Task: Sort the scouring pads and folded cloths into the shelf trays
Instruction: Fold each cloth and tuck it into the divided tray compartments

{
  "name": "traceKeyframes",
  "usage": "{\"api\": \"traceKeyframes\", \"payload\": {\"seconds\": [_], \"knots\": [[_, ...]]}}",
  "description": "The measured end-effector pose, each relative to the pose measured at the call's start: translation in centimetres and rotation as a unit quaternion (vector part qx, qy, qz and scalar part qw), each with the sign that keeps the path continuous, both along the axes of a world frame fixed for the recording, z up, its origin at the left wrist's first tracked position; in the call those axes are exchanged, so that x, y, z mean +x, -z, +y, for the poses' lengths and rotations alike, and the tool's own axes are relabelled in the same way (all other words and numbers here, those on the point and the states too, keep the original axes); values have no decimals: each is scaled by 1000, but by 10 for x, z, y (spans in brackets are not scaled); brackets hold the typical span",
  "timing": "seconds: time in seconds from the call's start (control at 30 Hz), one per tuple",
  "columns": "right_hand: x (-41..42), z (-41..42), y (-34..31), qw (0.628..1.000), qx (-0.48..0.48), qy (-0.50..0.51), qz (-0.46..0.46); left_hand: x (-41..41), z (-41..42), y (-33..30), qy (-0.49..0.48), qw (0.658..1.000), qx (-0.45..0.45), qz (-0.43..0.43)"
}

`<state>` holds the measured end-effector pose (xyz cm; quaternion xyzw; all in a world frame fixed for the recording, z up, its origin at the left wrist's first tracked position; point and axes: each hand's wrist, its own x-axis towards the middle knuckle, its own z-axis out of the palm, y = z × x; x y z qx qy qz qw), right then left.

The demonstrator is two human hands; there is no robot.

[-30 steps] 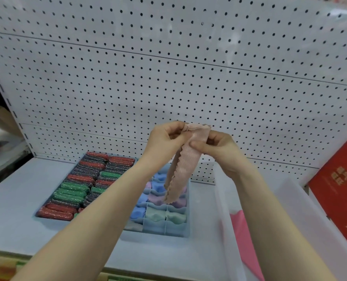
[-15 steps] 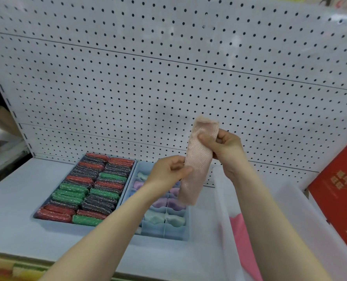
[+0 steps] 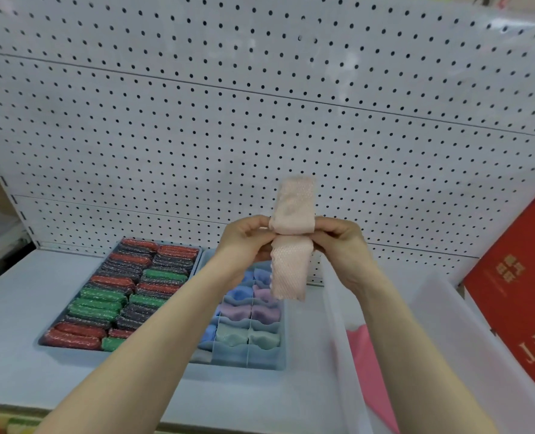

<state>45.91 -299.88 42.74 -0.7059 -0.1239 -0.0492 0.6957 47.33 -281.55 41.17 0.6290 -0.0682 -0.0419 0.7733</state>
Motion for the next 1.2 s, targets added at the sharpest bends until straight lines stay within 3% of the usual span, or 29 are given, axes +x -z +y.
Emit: {"api": "traceKeyframes", "payload": {"seconds": [0.07,0.2,0.33,0.5,0.63,0.77,0.93,1.03,1.2], "knots": [[-2,-1,-8,999,-6,-27,-34,2,2,-4,-10,999,1,-48],[-4,-4,-8,996,59,-66,13,4,4,-12,-22,992,31,-119],[-6,5,1,997,0,-52,58,2,8,-19,-10,990,5,-140],[-5,13,-5,997,43,13,56,-5,8,-16,1,998,8,-57],[-8,14,-7,1000,-9,5,29,-7,7,-6,-31,998,50,-35],[-15,8,-7,991,-86,-93,-51,0,14,-8,-70,996,-27,47],[-16,17,-6,984,-137,-46,-102,0,20,-13,-46,990,-73,116],[-16,18,-6,985,-141,-11,-100,-6,17,-14,15,989,-91,117],[-18,21,0,987,-146,31,-56,-12,12,-10,-25,996,-57,58]]}}
